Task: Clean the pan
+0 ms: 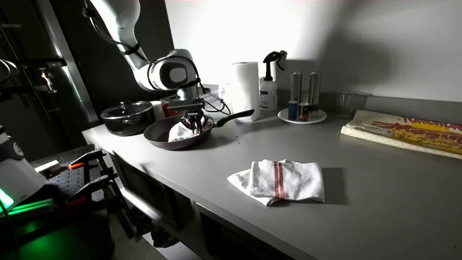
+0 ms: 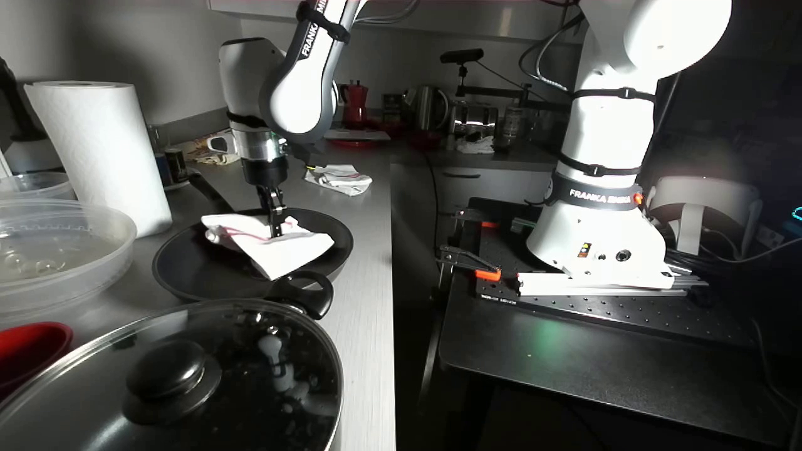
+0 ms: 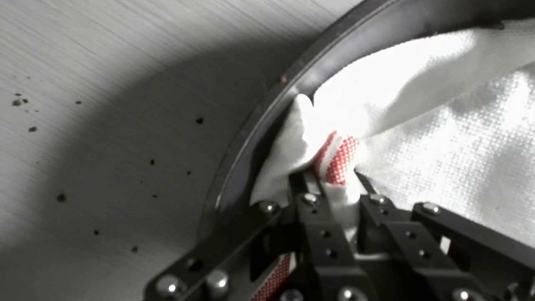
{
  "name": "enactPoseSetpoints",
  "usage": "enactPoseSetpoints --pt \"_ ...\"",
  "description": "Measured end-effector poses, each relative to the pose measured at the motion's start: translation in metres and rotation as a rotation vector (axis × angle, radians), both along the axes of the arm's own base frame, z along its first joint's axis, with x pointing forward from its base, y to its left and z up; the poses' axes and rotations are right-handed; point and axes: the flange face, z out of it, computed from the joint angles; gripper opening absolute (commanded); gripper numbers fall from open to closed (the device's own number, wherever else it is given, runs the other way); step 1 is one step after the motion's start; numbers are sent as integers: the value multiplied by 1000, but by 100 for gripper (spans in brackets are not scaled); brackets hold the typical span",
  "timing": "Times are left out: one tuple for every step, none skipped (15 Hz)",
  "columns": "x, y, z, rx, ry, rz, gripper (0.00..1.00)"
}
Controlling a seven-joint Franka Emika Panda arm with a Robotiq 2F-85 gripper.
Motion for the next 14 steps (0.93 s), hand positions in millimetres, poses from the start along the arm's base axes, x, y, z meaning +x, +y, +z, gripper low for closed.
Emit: enactPoseSetpoints --pt "-1 0 1 8 -18 -6 4" --pt "-1 0 2 16 -36 -10 4" --pt "-2 0 5 23 -54 -14 4" --pt "-4 0 8 29 -68 -15 4" --pt "-6 -2 13 33 -81 -16 4" --pt "-10 -4 19 37 -93 -19 4" --pt "-13 -6 26 38 -103 -23 4" --pt "-17 -10 34 37 -110 -29 4" --pt "-20 -14 43 38 -117 -41 4" --pt "-23 -20 52 42 -127 -61 4" --pt "-25 -26 62 48 -137 -87 4" --pt "-27 -34 71 55 -146 -118 4" --pt "-28 -43 80 64 -155 -154 4" --pt "-29 -52 89 72 -160 -190 4"
